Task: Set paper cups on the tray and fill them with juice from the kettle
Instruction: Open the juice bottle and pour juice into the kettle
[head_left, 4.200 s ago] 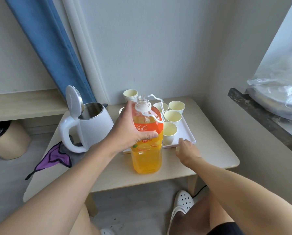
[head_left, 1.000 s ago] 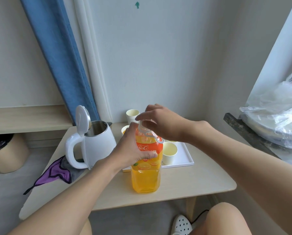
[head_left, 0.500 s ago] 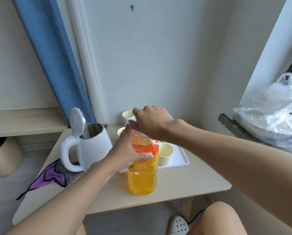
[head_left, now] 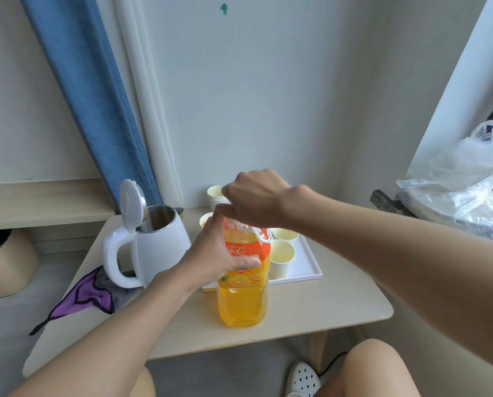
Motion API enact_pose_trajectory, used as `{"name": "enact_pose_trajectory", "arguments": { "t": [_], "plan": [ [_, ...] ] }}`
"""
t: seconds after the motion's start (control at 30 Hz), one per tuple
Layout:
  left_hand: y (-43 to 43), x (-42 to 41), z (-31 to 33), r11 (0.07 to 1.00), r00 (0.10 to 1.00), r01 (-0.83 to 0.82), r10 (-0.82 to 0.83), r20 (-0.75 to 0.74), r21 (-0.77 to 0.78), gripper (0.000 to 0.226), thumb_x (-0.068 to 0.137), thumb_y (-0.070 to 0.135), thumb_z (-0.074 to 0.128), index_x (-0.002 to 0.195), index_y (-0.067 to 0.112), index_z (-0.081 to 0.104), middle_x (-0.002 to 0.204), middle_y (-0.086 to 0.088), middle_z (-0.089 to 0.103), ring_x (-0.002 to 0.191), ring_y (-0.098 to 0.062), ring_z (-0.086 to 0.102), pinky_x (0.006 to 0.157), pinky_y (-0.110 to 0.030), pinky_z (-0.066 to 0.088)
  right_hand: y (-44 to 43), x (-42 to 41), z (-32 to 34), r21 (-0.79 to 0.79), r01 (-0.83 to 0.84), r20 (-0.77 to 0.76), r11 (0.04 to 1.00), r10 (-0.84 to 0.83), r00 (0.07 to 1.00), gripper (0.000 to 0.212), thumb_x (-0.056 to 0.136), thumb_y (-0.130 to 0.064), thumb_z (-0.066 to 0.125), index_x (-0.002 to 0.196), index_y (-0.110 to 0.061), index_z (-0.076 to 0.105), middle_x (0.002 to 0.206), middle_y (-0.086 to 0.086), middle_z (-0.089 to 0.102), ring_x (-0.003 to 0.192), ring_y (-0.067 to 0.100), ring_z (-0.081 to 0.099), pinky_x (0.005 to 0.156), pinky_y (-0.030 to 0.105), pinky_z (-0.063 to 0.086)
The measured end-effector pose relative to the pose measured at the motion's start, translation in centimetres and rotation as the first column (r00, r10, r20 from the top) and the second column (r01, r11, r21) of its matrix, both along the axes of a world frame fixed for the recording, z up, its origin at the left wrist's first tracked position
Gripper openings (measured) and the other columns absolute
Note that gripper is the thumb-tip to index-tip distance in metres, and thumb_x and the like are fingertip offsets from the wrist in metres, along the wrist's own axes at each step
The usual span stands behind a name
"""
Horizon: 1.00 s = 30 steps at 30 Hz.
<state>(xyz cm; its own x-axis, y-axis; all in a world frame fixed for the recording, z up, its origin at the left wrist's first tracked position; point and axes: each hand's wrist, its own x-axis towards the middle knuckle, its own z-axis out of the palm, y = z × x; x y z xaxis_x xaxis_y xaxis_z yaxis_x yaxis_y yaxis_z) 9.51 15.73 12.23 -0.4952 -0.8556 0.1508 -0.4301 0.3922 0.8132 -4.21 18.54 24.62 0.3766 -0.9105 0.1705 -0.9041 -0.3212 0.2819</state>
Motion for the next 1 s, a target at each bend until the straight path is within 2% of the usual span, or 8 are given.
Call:
{"name": "enact_pose_trajectory", "arguments": {
  "t": [0.1, 0.3, 0.43, 0.53, 0.63, 0.8, 0.93, 1.0],
  "plan": [
    [0.2, -0.1, 0.1, 1.000, 1.000, -0.007, 0.007, -0.006, 0.005, 0.105, 0.043, 0.064, 0.091, 0.130, 0.055, 0.033, 0.135, 0.014, 0.055, 0.125, -0.014, 0.058, 0.104, -0.051, 0.054, 0.2, -0.9, 0.5, 0.048, -0.097, -0.069, 0.994, 0.100, 0.993, 0.031, 0.103, -0.043, 0.035, 0.092, -0.017, 0.049, 0.071, 0.002, 0.044, 0.070, 0.032, 0.048, 0.060, 0.033, 0.038],
    [0.3, -0.1, 0.3, 1.000, 1.000, 0.009, -0.009, -0.012, -0.010, 0.111, 0.046, 0.063, 0.091, 0.138, 0.058, 0.029, 0.138, 0.014, 0.055, 0.126, -0.015, 0.059, 0.103, -0.050, 0.055, -0.3, 0.4, -0.7, -0.052, 0.131, 0.073, 0.990, -0.127, 0.989, 0.042, 0.099, -0.039, 0.040, 0.066, -0.013, 0.040, 0.063, 0.003, 0.038, 0.060, 0.029, 0.045, 0.047, 0.028, 0.023],
    [0.1, -0.2, 0.1, 1.000, 1.000, 0.003, -0.003, -0.013, 0.018, 0.101, 0.043, 0.063, 0.091, 0.126, 0.053, 0.035, 0.133, 0.013, 0.057, 0.123, -0.015, 0.061, 0.101, -0.050, 0.056, 0.4, -1.2, 0.1, 0.076, -0.057, 0.021, 0.995, 0.056, 0.998, 0.038, 0.102, -0.046, 0.036, 0.093, -0.013, 0.052, 0.073, 0.004, 0.052, 0.067, 0.031, 0.051, 0.054, 0.033, 0.038],
    [0.2, -0.6, 0.2, 1.000, 1.000, 0.011, -0.011, -0.001, 0.001, 0.108, 0.043, 0.065, 0.089, 0.134, 0.050, 0.033, 0.136, 0.011, 0.056, 0.124, -0.015, 0.060, 0.103, -0.049, 0.056, 0.3, -0.5, -0.9, -0.025, 0.031, 0.020, 0.999, -0.031, 0.999, 0.040, 0.103, -0.042, 0.035, 0.081, -0.012, 0.048, 0.064, 0.003, 0.035, 0.067, 0.033, 0.044, 0.050, 0.031, 0.026],
    [0.3, -0.6, 0.3, 1.000, 1.000, 0.013, -0.013, 0.008, -0.018, 0.107, 0.048, 0.061, 0.091, 0.135, 0.053, 0.030, 0.138, 0.010, 0.056, 0.126, -0.017, 0.059, 0.104, -0.049, 0.055, -0.1, 0.0, -1.1, -0.058, 0.098, 0.037, 0.993, -0.096, 0.995, 0.046, 0.104, -0.043, 0.034, 0.070, -0.012, 0.040, 0.063, 0.003, 0.033, 0.064, 0.032, 0.042, 0.046, 0.029, 0.020],
    [0.3, -0.6, 0.3, 1.000, 1.000, 0.010, -0.010, 0.004, 0.002, 0.101, 0.051, 0.056, 0.094, 0.130, 0.053, 0.032, 0.138, 0.010, 0.055, 0.126, -0.016, 0.059, 0.104, -0.049, 0.055, 0.6, -1.6, -0.4, -0.072, -0.110, -0.104, 0.991, 0.102, 0.989, 0.033, 0.104, -0.042, 0.031, 0.097, -0.015, 0.048, 0.080, 0.009, 0.055, 0.067, 0.034, 0.044, 0.052, 0.032, 0.028],
    [0.5, -0.7, 0.3, 0.999, 1.000, 0.016, -0.016, 0.010, -0.028, 0.115, 0.046, 0.064, 0.091, 0.140, 0.055, 0.026, 0.140, 0.010, 0.055, 0.128, -0.017, 0.059, 0.104, -0.050, 0.055, 0.5, 0.4, -1.1, -0.110, 0.136, 0.004, 0.985, -0.136, 0.991, 0.035, 0.102, -0.035, 0.040, 0.076, -0.013, 0.046, 0.070, 0.006, 0.043, 0.062, 0.030, 0.040, 0.046, 0.029, 0.018],
    [0.4, -0.6, 0.3, 1.000, 1.000, 0.018, -0.018, 0.004, -0.026, 0.116, 0.046, 0.064, 0.091, 0.142, 0.055, 0.026, 0.141, 0.010, 0.055, 0.128, -0.018, 0.059, 0.103, -0.050, 0.055, 0.5, 0.2, -0.9, -0.096, 0.112, -0.004, 0.989, -0.113, 0.994, 0.040, 0.103, -0.035, 0.039, 0.070, -0.012, 0.040, 0.063, 0.003, 0.035, 0.053, 0.025, 0.033, 0.046, 0.029, 0.018]
  ]
}}
